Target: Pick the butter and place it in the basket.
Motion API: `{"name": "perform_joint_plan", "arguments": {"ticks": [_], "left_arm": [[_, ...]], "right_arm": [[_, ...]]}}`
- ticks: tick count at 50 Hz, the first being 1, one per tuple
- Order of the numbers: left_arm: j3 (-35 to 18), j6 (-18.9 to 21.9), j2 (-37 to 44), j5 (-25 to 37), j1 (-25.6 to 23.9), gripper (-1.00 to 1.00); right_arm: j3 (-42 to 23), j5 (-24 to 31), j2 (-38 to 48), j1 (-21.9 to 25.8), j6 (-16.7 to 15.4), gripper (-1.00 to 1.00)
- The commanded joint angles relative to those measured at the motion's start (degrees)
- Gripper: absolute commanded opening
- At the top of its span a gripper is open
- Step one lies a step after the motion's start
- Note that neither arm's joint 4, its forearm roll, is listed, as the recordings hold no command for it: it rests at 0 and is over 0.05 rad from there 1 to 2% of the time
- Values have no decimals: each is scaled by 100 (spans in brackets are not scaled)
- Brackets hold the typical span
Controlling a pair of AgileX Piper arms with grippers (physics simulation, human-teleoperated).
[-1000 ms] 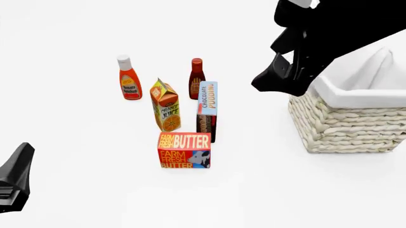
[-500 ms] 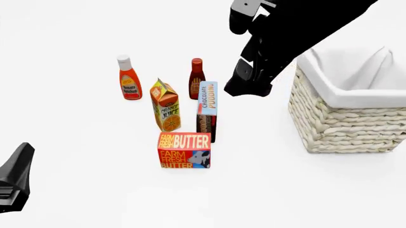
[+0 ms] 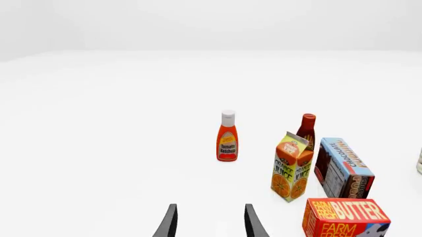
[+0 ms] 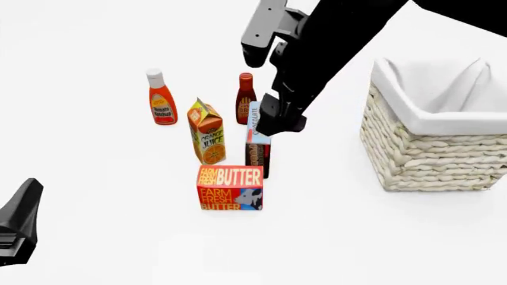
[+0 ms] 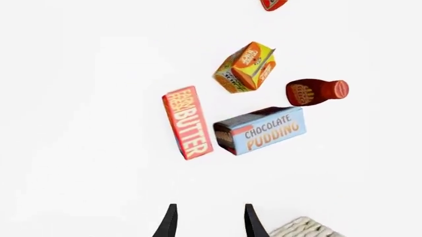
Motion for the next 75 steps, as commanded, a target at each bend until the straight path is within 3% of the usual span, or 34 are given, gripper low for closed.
{"name": "perform_joint_plan", "arguments": {"ticks": [1,33,47,75], "left_arm": [[0,0,0,0,0,100],[0,0,0,0,0,100],[0,0,0,0,0,100],[0,0,0,0,0,100]], "right_arm": [[-176,101,358,156,-84,100],[-882,340,1151,228,-306,100],[-1340,463,1653,405,-229,100],[-1533,475,1926,529,-243,100]]}}
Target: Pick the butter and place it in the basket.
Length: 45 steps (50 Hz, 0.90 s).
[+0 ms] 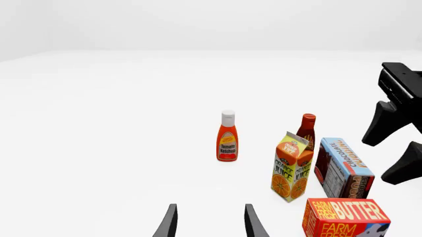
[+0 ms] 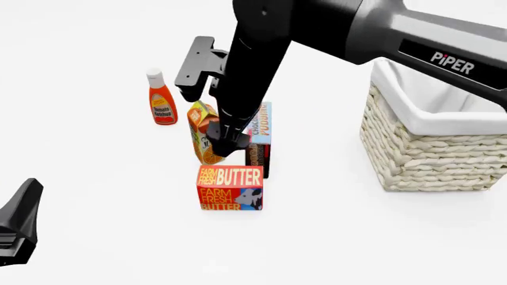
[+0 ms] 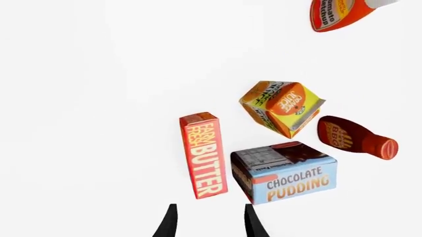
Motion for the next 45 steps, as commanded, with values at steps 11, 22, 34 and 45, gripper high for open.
{"name": "perform_joint_plan", "arguments": {"ticks": [11,22,34,45], "left_arm": [[0,0,0,0,0,100],[0,0,0,0,0,100],[0,0,0,0,0,100],[0,0,0,0,0,100]], "right_arm": [[-162,15,252,24,-72,100],[-298,18,410,39,-121,100],[-436,19,537,33,-189,100],[-546,19,603,38,-266,100]]}}
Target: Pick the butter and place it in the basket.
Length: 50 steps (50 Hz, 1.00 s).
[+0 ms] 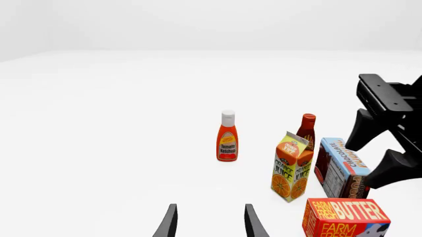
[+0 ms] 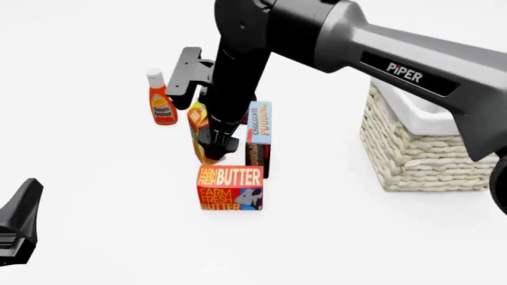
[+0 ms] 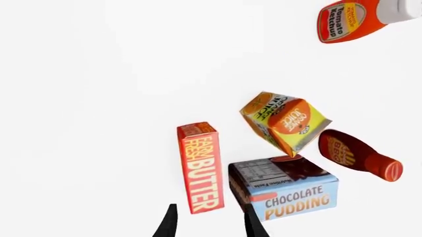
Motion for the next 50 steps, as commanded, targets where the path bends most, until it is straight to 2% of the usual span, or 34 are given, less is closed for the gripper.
{"name": "perform_joint_plan", "arguments": {"ticks": [1,10,23,35,50], "left_arm": [[0,0,0,0,0,100],[0,0,0,0,0,100],[0,0,0,0,0,100],[0,0,0,0,0,100],[0,0,0,0,0,100]], "right_arm": [[-124,1,96,-1,-70,100],[-346,-4,180,-106,-243,100],[-416,-4,203,-30,-205,100],[-423,-1,242,167,-44,100],[-465,0,305,176,-21,100]]}}
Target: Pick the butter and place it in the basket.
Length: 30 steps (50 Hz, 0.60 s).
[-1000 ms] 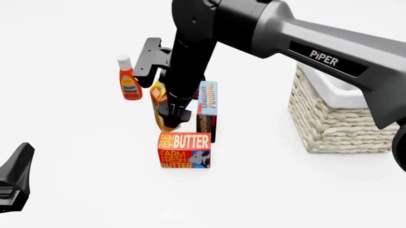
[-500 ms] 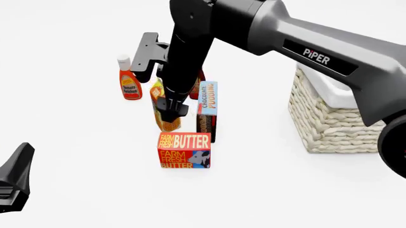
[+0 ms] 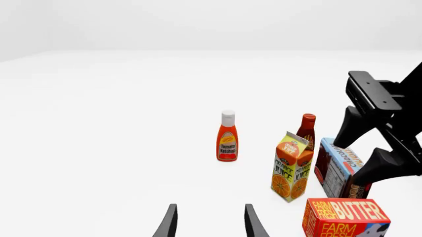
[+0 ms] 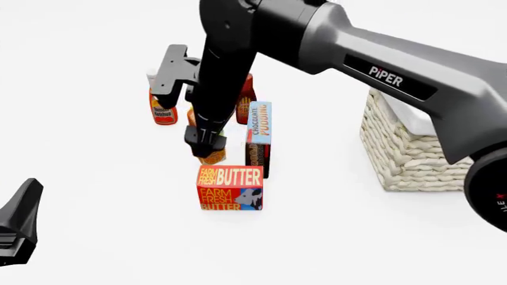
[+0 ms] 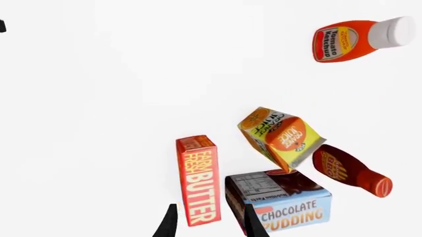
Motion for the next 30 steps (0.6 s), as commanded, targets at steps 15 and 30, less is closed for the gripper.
{"name": "perform_joint_plan", "arguments": {"ticks": [15,30], "left_arm": [[0,0,0,0,0,100],[0,0,0,0,0,100]], "right_arm": [[-52,0,100,44,76,100],[-163,0,260,17,72,100]]}}
